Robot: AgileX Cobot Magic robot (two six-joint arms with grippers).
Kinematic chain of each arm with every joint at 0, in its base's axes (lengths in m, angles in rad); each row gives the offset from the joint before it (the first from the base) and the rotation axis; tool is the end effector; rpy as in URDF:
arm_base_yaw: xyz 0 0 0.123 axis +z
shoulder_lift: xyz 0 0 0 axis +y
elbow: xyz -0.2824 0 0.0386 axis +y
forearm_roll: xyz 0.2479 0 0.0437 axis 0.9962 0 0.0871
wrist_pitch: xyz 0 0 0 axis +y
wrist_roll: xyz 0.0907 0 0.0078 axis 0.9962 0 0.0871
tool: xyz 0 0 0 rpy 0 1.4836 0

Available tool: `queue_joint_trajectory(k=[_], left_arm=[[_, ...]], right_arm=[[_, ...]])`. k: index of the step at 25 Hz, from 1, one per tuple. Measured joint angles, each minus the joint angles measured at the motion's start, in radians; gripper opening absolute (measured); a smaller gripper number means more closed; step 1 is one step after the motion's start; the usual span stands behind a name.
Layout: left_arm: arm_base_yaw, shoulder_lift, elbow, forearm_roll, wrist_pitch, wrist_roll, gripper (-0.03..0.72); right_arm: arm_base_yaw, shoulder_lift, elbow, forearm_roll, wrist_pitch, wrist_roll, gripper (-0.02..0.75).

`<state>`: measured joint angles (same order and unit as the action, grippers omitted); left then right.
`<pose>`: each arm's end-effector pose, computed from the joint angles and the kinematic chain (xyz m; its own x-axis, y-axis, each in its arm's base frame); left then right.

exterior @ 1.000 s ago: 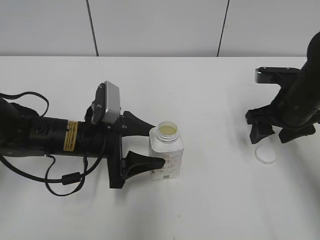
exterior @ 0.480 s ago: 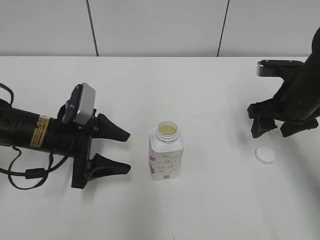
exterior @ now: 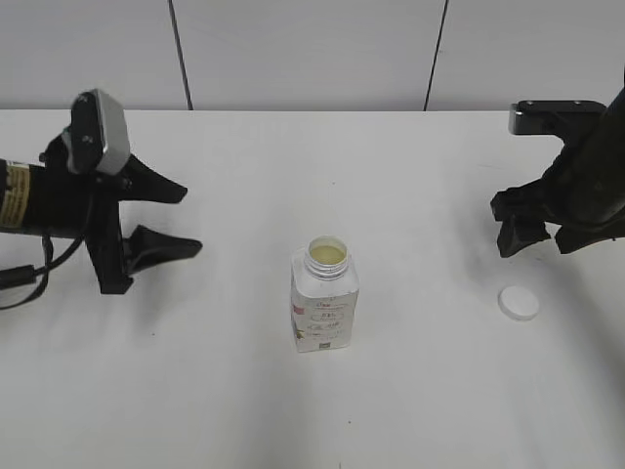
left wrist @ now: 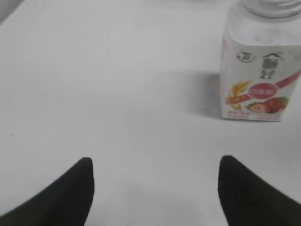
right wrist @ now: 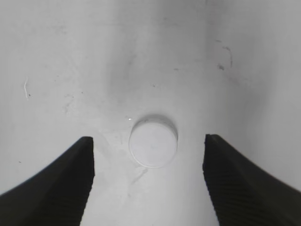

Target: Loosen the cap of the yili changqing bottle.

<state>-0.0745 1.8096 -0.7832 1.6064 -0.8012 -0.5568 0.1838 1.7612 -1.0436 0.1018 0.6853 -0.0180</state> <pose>0.3000 -0.0878 0.1463 -0.0038 0.6112 -0.7915 0.9420 0.2679 0.2023 0.3232 0.0661 0.1750 -0.9610 -0.1169 -0.2505 -0.1402 0.9871 0.0776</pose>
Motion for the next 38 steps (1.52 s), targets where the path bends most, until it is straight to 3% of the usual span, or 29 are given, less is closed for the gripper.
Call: queue_joint_trajectory(k=[5,13,22,25,30,38], left_arm=[[0.003,-0.129,0.0,-0.145,0.198,-0.001,0.443],[0.003,-0.274,0.001,-0.35,0.677,-0.003,0.398],[0.003,-0.341,-0.021,-0.76,1.088,0.007,0.397],[0.004,-0.342,-0.071,-0.926,1.214,0.133,0.397],[0.005,-0.342,-0.212,-1.2,1.393,0.439,0.397],[0.005,-0.342,-0.405,-1.357,1.709,0.584,0.397]], right_arm=[[0.0,0.0,0.0,-0.01,0.001,-0.011,0.564],[0.0,-0.003,-0.021,-0.022,0.0,-0.016,0.564],[0.0,-0.005,-0.177,-0.054,0.067,-0.018,0.564],[0.0,-0.005,-0.236,-0.091,0.123,-0.019,0.564],[0.0,-0.005,-0.333,-0.142,0.256,-0.024,0.564],[-0.002,-0.006,-0.494,-0.173,0.474,-0.065,0.564]])
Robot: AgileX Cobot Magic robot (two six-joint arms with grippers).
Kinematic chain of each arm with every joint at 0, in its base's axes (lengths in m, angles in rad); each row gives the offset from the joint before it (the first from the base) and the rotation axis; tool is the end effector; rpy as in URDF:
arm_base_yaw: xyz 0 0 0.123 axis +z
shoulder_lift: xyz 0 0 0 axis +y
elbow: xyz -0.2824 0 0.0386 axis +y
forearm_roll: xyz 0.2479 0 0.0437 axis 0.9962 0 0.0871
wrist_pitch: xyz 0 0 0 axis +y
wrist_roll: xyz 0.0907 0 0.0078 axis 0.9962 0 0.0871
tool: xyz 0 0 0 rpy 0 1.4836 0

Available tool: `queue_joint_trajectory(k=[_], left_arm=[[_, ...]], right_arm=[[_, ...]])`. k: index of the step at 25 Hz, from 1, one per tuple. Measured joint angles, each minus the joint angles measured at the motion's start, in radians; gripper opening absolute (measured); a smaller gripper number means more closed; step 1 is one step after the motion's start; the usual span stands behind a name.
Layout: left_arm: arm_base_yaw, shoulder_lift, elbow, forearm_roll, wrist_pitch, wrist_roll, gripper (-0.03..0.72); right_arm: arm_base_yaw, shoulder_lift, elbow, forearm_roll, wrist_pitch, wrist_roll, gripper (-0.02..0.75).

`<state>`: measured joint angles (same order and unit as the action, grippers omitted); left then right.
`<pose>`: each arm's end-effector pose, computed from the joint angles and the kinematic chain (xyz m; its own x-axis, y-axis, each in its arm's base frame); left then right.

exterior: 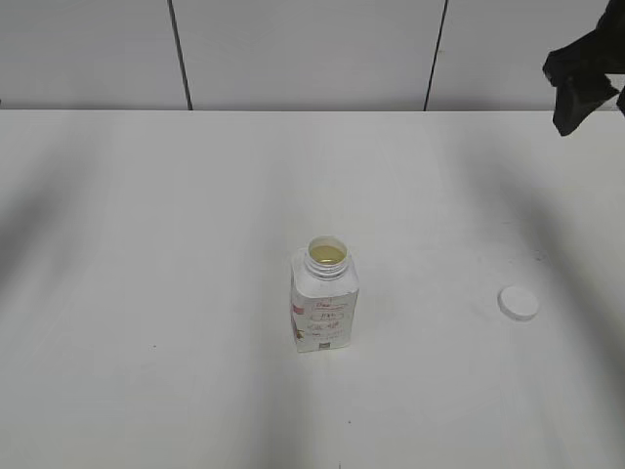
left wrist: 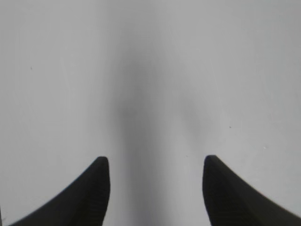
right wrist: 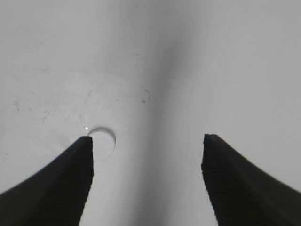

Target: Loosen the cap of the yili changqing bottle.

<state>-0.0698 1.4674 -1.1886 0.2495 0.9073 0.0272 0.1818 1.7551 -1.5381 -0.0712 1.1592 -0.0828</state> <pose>0.3018 -0.0033 0.3027 -0.8709 0.2397 -0.4291 0.1382 0.9572 0.2542 0.3614 0.0604 0.2956 -0.9206 -0.2819 -0.2703 -0.2664 0.9593 -0.0932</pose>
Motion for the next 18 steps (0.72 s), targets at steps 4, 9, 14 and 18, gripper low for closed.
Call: queue_joint_trajectory(k=[4,9,14,18], left_arm=[[0.008,-0.003,-0.034,-0.049,0.113,0.019,0.397],[0.047,-0.038,-0.034,-0.084,0.206,0.022,0.397],[0.096,-0.115,-0.034,-0.124,0.25,0.044,0.397],[0.1,-0.197,0.003,-0.142,0.267,0.045,0.397]], right_arm=[[-0.002,-0.004,-0.041,0.0,0.046,-0.004,0.564],[-0.031,-0.015,-0.048,0.059,0.05,-0.015,0.564],[-0.096,-0.064,-0.045,0.114,0.053,-0.045,0.564],[-0.113,-0.142,0.009,0.114,0.053,-0.049,0.564]])
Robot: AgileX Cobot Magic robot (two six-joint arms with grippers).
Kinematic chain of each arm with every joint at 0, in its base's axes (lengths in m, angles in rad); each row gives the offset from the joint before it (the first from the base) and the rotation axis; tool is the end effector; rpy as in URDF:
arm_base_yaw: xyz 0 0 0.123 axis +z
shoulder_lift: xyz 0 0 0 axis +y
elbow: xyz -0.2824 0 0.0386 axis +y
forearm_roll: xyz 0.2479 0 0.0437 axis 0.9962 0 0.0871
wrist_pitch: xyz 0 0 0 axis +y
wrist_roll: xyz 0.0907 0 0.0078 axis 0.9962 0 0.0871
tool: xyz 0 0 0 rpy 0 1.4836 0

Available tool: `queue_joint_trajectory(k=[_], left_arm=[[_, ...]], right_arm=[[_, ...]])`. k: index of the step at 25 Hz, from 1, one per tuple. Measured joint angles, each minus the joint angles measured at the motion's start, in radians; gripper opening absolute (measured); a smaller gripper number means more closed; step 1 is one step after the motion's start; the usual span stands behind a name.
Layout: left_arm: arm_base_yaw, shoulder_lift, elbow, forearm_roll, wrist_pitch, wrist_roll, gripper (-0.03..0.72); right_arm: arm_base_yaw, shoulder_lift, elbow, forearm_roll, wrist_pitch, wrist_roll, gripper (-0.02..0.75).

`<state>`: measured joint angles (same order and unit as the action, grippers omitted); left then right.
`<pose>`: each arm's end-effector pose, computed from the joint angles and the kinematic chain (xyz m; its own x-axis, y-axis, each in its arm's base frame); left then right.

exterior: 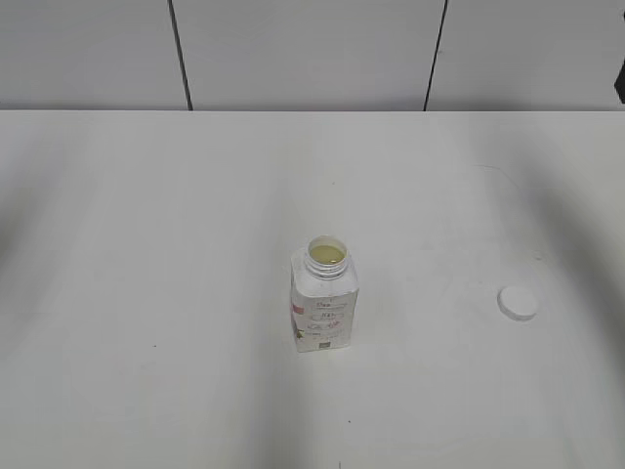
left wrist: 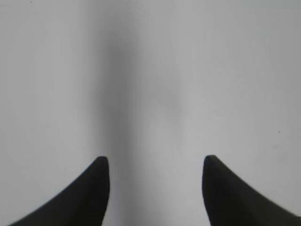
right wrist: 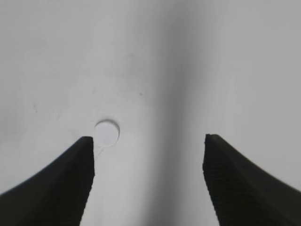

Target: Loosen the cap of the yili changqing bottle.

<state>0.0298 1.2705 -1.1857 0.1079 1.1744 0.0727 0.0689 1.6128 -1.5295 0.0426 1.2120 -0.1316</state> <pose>0.2389 0.0162 0.3433 -0.9221 0.0862 -0.3772 0.0372 0.9901 0.1354 0.3322 0.0266 0.3414 -0.9166 -0.1798 -0.3570 -0.1909 0.9816 -0.0043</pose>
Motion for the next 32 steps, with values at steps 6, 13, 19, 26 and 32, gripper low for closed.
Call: queue_joint_trajectory(k=[6,13,19,26,32], left_arm=[[0.0,-0.162,0.185,-0.054,0.003,0.002,0.397],[0.0,-0.396,0.372,-0.086,-0.006,0.002,0.397],[0.0,-0.6,0.452,-0.098,-0.004,0.003,0.397],[0.0,-0.796,0.543,-0.13,0.014,0.003,0.393],[0.0,-0.921,0.615,-0.169,0.011,0.003,0.387]], right_arm=[[0.0,-0.156,0.182,0.008,0.001,0.0,0.564],[0.0,-0.367,0.396,0.012,0.003,0.001,0.564],[0.0,-0.529,0.548,0.03,-0.038,0.001,0.564],[0.0,-0.683,0.715,0.031,-0.069,0.001,0.564],[0.0,-0.854,0.862,0.033,-0.076,0.002,0.564]])
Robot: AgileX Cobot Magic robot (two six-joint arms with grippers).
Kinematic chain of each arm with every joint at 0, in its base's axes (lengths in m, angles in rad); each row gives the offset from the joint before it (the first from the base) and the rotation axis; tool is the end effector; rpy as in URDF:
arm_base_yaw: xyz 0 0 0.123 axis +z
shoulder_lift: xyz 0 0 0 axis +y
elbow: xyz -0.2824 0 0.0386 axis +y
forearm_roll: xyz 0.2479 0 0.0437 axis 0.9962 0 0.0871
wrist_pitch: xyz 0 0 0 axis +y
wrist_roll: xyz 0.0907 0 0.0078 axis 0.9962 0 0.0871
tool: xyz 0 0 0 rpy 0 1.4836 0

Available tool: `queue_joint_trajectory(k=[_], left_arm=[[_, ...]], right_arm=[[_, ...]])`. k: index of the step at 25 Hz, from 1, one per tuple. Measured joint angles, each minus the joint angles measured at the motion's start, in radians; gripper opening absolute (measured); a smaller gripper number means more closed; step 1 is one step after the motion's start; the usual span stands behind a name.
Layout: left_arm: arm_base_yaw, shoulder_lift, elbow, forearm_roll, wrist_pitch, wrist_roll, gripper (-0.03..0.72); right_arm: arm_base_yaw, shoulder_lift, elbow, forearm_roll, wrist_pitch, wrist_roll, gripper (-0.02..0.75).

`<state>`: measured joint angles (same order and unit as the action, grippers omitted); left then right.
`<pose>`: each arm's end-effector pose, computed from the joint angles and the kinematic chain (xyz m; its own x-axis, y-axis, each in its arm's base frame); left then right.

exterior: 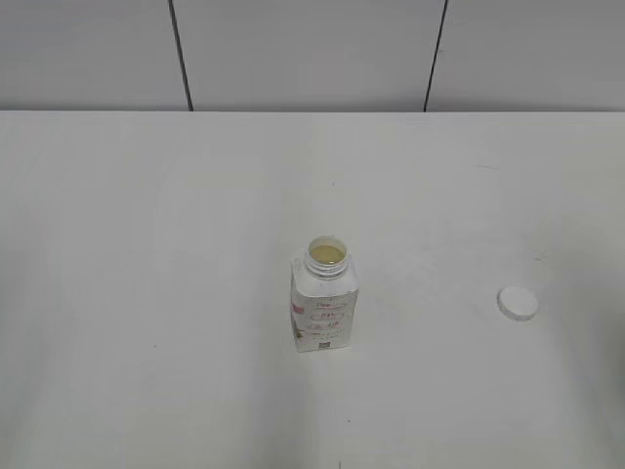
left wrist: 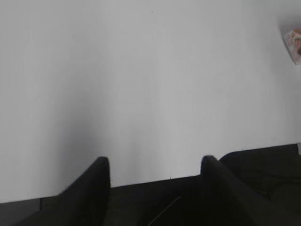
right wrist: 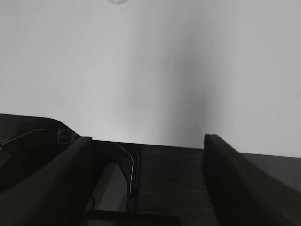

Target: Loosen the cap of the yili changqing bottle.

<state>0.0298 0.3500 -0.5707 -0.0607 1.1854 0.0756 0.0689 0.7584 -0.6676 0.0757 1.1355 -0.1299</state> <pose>0.0384 -0.0040 0.2830 -0.7670 0.0298 -0.6410 0.0467 0.9989 -0.0094 0.1097 0.0138 0.2838 -0.8918 -0.1593 -0.4235 -0.1855 0.9824 0.0209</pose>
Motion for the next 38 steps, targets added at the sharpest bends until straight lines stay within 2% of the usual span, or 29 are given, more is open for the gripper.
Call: queue_joint_trajectory(k=[10,17,25,38], left_arm=[[0.0,-0.077,0.044,-0.007,-0.117,0.0,0.376],[0.0,-0.106,0.046,-0.007,-0.125,0.0,0.373],[0.0,-0.347,0.046,0.001,-0.122,0.0,0.368],[0.0,-0.357,0.046,0.008,-0.124,0.0,0.365]], right_arm=[[0.0,-0.245,0.141,0.0,-0.018,0.004,0.564],[0.0,-0.374,0.148,0.013,-0.033,0.014,0.564],[0.0,-0.552,0.154,0.033,-0.033,0.014,0.564],[0.0,-0.766,0.155,0.034,-0.033,0.014,0.564]])
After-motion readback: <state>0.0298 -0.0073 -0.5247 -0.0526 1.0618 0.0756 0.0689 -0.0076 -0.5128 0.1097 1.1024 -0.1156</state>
